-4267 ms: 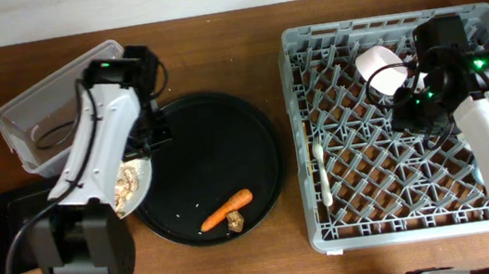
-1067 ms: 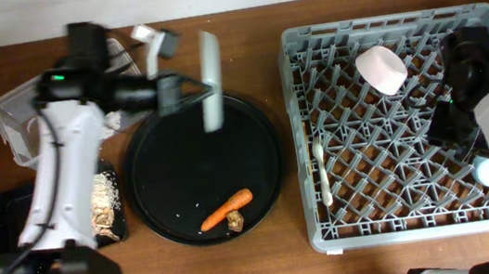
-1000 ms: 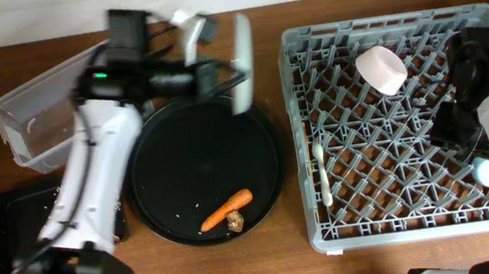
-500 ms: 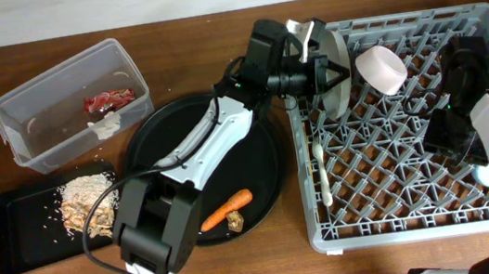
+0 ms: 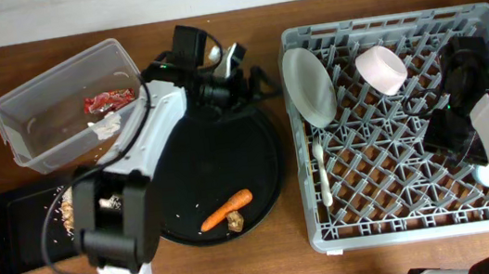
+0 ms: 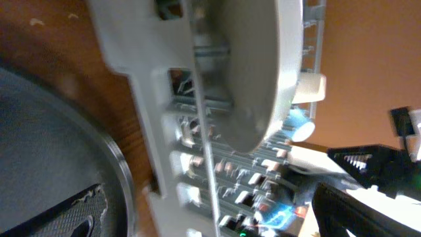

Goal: Sort waste into correct bins and load items into the dishwasher rack
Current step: 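Carry the empty plate right and stand it in the rack, then grasp the carrot with the left gripper and drop it on the black tray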

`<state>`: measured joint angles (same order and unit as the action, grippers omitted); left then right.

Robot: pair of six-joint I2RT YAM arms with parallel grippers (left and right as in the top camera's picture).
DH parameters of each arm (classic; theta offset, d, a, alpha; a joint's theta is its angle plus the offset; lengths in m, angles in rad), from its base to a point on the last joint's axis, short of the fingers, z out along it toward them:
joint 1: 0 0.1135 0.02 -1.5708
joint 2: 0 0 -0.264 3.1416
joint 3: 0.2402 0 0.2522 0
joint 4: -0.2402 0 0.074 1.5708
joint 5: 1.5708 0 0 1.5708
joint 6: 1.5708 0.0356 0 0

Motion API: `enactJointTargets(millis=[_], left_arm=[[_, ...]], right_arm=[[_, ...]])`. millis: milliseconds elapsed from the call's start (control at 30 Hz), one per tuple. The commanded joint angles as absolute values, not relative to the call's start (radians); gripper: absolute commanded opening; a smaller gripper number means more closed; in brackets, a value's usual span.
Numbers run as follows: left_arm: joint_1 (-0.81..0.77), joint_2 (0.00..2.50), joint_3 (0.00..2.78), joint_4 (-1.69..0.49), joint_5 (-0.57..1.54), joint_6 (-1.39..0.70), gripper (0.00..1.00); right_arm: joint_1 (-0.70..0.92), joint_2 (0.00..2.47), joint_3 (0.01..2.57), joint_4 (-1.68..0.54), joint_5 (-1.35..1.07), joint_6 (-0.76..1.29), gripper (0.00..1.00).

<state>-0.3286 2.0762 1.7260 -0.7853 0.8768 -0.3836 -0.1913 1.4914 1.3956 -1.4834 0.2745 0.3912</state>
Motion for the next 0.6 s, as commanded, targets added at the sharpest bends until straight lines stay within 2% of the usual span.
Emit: enactJointTargets(millis=[0,100,167,267,400,500,533,567], left_arm=[[-0.315,1.883,1.728,-1.078,0.432,-0.297,0.99],[-0.316,1.851,1.721,-1.394,0.281,-0.35,0.99],[-0.351,1.851,1.646,-1.451,0.106,-0.315,0.99],[-0.443,1.851,1.469,-1.336,0.1,-0.207,0.99],[-0.485,1.851,1.245,-1.121,0.097,-0.207,0.99],[-0.485,1.851,1.166,-1.067,0.097,-0.207,0.89],[-0.485,1.851,1.153,-1.044,0.096,-0.207,0.8],[-0.485,1.851,1.143,-1.018,0.096,-0.207,0.76]], right_arm=[[-0.198,1.487,1.392,-1.477,0.277,0.393,0.55],[-0.198,1.487,1.392,-1.473,0.277,0.393,0.55],[-0.198,1.487,1.392,-1.474,0.277,0.393,0.55],[-0.198,1.487,1.392,-1.474,0.276,0.393,0.55],[-0.198,1.487,1.392,-1.474,0.273,0.393,0.55],[-0.198,1.487,1.392,-1.473,0.273,0.393,0.55],[-0.198,1.487,1.392,-1.473,0.273,0.393,0.55],[-0.198,1.487,1.392,-1.473,0.273,0.393,0.55]])
